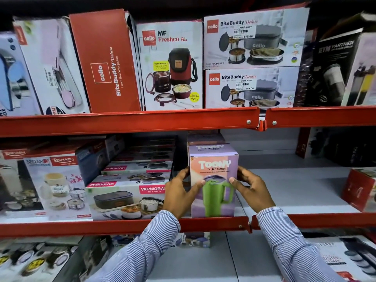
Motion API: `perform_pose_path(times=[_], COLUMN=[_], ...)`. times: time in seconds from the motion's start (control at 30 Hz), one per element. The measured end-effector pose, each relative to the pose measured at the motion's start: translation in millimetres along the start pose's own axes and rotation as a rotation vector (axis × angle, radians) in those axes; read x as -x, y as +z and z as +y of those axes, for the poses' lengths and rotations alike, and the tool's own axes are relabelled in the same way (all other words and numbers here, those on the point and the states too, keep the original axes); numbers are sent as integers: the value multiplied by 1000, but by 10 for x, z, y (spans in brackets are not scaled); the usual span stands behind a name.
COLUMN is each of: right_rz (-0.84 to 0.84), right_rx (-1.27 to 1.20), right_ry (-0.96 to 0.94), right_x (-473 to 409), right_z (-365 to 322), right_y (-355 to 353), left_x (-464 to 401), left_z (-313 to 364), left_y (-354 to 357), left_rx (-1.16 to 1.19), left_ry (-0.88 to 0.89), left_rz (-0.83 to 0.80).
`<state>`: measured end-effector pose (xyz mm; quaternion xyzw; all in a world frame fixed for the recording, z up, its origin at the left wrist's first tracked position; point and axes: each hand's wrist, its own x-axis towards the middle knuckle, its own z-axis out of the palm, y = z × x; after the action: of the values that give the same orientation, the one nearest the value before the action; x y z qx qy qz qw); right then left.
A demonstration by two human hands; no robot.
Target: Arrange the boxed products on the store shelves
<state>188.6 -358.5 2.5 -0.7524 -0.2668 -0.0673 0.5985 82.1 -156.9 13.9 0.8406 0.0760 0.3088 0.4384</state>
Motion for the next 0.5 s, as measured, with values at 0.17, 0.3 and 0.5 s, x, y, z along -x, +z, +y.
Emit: perform_pose_path(times=[0.17,0.3,0.5], right_rz=[-12,-16,-28], right_rx=[5,16,51], right_ry=[13,24,36], right_x=[8,15,74], right_z=[-11,-35,-128], right_y=[12,15,26], left_x=[-7,-6,2], left_z=[-11,-8,-8], left_y=[2,-7,-55], left_rx=[-5,-16,-61], left_ry=[-3,-8,2], left_rz=[-11,-19,-36])
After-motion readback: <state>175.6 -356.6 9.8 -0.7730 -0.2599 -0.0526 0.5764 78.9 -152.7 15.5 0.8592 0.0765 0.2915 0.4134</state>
